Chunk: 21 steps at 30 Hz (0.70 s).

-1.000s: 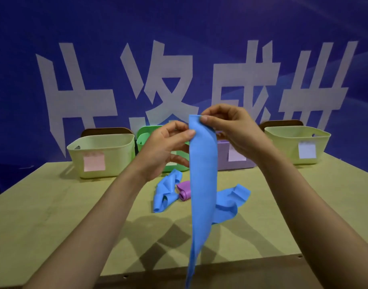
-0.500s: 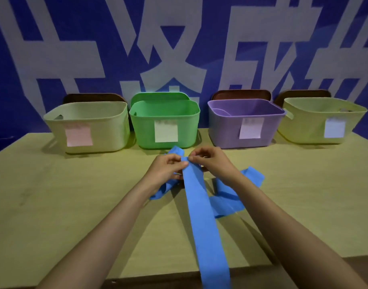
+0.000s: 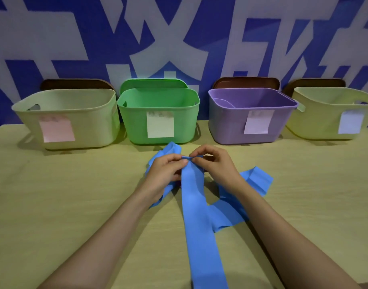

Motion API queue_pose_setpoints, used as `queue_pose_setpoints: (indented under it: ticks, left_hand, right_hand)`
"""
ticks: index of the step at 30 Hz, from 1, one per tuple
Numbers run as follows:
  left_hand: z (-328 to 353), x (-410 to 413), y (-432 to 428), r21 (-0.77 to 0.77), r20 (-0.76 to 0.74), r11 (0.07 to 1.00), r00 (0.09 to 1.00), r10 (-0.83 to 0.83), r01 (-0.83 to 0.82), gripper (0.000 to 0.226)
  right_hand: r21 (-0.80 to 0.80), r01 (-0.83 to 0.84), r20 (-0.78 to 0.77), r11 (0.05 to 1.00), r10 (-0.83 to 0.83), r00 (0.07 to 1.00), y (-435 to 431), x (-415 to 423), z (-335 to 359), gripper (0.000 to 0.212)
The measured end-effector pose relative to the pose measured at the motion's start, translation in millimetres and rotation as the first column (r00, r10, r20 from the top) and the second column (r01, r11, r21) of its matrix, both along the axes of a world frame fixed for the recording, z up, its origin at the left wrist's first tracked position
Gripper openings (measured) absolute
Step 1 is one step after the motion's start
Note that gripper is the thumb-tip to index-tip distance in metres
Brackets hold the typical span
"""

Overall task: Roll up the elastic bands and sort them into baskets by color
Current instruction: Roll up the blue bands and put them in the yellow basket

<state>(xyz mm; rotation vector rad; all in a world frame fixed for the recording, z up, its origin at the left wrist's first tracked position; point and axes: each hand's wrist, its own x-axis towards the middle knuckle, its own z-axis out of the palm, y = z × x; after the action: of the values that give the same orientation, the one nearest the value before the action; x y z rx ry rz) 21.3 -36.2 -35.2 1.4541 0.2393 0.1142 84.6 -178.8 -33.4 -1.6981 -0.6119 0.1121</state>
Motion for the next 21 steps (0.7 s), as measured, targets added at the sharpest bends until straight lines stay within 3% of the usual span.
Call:
queue_pose_setpoints:
  ticks: [5,7,15,21]
  left_hand:
    - [2.2,-4.8,-1.2,-0.095,0.043,0.995,0.999,-0.007,0.011,0.024]
    - [2.3,-4.7,-1.1,-0.098,0.053,0.995,0.998,0.022,-0.017,0.027]
    - [1.3,-3.5,-6.6,-0.007,0.140,0.989,0.979,0.146,-0.146,0.013]
    - [0.6,-6.6,-4.1,0.120,0.218,0.973,0.962,0.166,-0.195,0.010]
  right_hand:
    - [-0.070,0.028,0.276,0.997,-0.007,0.961,-1.0,0.0,-3.9,0.016]
    - [-0.072,0.026,0.316,0.997,-0.002,0.949,-1.5,-1.3,-4.0,0.013]
    - [-0.054,-0.057,0.046,0.997,0.060,0.997,-7.3,2.9,1.8,0.013]
    - [0.003,-0.056,-0.010,0.998,0.056,0.998,-6.9,-1.2,5.3,0.010]
